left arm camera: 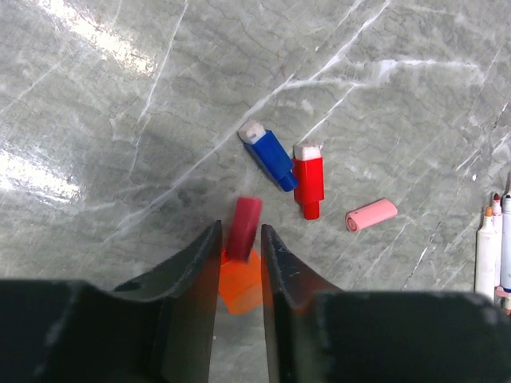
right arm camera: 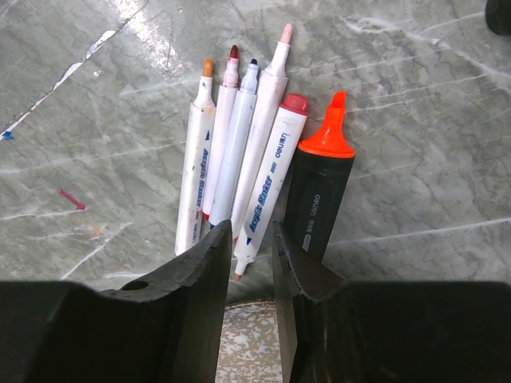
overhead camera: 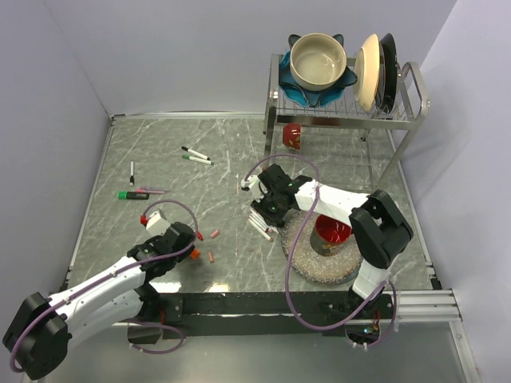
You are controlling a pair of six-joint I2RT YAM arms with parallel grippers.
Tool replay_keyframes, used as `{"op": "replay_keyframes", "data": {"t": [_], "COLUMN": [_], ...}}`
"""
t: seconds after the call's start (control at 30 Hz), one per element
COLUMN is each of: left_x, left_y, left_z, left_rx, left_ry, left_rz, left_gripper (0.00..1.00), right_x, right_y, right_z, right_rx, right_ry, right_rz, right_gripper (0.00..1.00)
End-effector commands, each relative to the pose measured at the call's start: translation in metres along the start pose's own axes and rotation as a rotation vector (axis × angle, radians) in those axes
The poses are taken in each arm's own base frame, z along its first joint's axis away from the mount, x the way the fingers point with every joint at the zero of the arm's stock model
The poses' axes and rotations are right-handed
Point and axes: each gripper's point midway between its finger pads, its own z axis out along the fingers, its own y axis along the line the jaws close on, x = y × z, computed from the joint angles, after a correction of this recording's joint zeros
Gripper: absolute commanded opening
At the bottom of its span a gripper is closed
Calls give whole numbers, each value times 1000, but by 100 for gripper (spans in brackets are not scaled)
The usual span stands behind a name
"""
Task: Open the pen caps
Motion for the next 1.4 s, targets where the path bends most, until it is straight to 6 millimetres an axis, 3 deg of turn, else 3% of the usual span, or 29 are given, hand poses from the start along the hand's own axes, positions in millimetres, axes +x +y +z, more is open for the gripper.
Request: {"op": "replay_keyframes", "data": {"t": [0.0,0.23,0.43,0.53,0.6,0.63,0.67,0.7,0.73,0.8,0.83,0.9,0.97,1.07,1.1,1.37], "left_x": [-13,-20,-46,-70,-98,-106,-128,-142,-155,-174,-179,-196,-201,-219,-225,-239], "left_y": [-15,-20,-31,-44,-39,-48,-37,-40,-25,-15,3,10,29,40,41,62], "left_z": [-8,-14,-21,-19,-13,-11,-5,-6,4,17,20,35,41,60,72,105], "left_rx": [28,34,38,89,68,99,64,73,9,-85,-174,-283,-411,-521,-539,-617], "left_ry": [-23,-39,-98,-114,-153,-136,-165,-173,-177,-168,-151,-126,-79,-34,-15,47], "left_rz": [-29,-35,-11,-21,-70,-65,-119,-149,-218,-286,-345,-381,-409,-402,-389,-398], "left_gripper": [33,40,61,73,77,82,84,86,94,99,98,96,86,62,58,63], "right_x": [-30,-37,-44,-49,-49,-51,-51,-51,-53,-53,-55,-56,-56,-57,-58,-60], "right_y": [4,14,25,32,37,38,40,41,41,44,45,48,49,51,52,52], "right_z": [-23,-39,-56,-68,-71,-74,-75,-77,-80,-84,-86,-90,-92,-97,-98,-104], "right_rx": [-12,-56,-106,-131,-156,-158,-165,-169,-169,-180,-182,-191,-197,-206,-206,-201], "right_ry": [-92,-141,-192,-242,-256,-266,-269,-275,-284,-296,-305,-317,-324,-334,-340,-356], "right_rz": [-41,-76,-120,-136,-141,-146,-148,-151,-153,-155,-159,-162,-164,-168,-170,-175], "right_gripper": [36,38,40,42,43,43,43,43,43,43,43,43,43,43,43,43]}}
